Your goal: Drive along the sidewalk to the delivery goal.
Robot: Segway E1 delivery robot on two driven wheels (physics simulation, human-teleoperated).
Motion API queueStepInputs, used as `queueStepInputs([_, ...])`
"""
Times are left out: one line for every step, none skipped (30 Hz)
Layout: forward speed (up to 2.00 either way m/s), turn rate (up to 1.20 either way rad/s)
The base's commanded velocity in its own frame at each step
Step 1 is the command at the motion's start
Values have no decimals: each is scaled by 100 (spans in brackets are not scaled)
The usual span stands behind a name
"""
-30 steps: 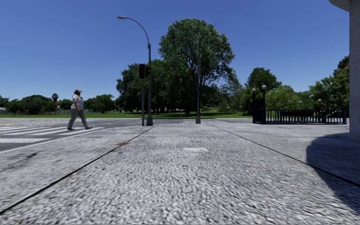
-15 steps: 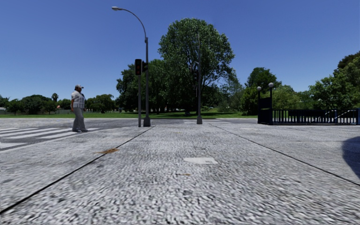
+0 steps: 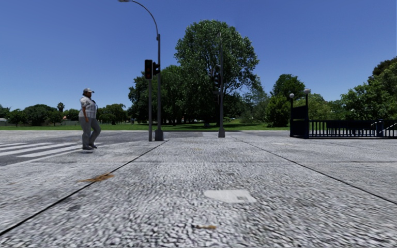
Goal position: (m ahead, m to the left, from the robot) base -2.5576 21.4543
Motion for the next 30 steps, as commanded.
queueStepInputs([137, 15])
queueStepInputs([136, 28])
queueStepInputs([136, 47])
queueStepInputs([136, 47])
queueStepInputs([136, 56])
queueStepInputs([135, 58])
queueStepInputs([135, 59])
queueStepInputs([135, 59])
queueStepInputs([141, 59])
queueStepInputs([148, 59])
queueStepInputs([154, 59])
queueStepInputs([154, 59])
queueStepInputs([163, 59])
queueStepInputs([167, 59])
queueStepInputs([169, 59])
queueStepInputs([169, 59])
queueStepInputs([172, 59])
queueStepInputs([176, 59])
queueStepInputs([176, 59])
queueStepInputs([180, 59])
queueStepInputs([185, 59])
queueStepInputs([189, 59])
queueStepInputs([189, 59])
queueStepInputs([192, 59])
queueStepInputs([197, 58])
queueStepInputs([200, 51])
queueStepInputs([200, 51])
queueStepInputs([200, 45])
queueStepInputs([200, 37])
queueStepInputs([200, 37])
